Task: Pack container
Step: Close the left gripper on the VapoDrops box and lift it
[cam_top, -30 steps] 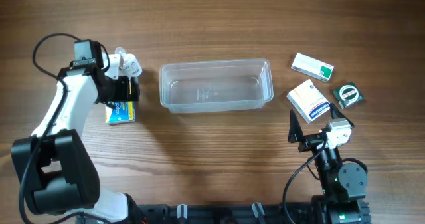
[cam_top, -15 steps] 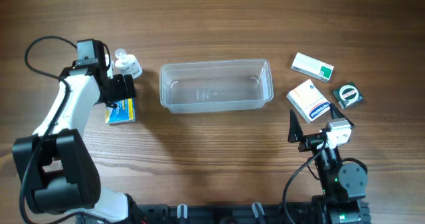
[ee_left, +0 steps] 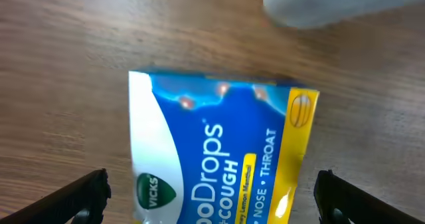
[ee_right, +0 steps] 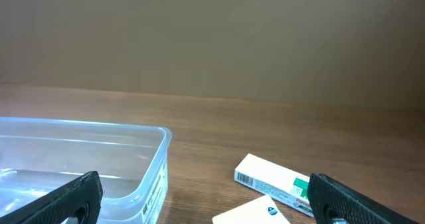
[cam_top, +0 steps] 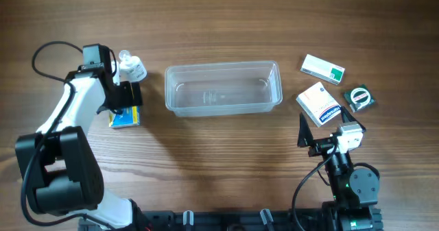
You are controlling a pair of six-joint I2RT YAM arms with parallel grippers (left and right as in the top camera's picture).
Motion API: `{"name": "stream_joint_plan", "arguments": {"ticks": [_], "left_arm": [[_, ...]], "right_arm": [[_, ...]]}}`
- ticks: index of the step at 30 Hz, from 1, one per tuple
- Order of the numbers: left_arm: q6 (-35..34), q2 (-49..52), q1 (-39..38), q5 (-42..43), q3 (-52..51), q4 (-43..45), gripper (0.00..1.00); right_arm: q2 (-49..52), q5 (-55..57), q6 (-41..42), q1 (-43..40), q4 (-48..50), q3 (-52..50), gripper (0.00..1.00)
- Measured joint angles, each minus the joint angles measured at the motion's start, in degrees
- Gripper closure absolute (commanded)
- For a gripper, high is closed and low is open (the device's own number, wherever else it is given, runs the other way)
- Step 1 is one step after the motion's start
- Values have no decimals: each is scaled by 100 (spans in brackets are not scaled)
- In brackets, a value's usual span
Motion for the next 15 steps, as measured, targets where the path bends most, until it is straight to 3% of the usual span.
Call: {"name": "stream_joint_plan", "arguments": {"ticks": [12,15], "left_arm": [[0,15,0,0,-546,424,1],[2,15,0,0,-546,426,7]], "right_arm": [[0,2,0,0,0,0,0],[0,2,0,0,0,0,0]]}}
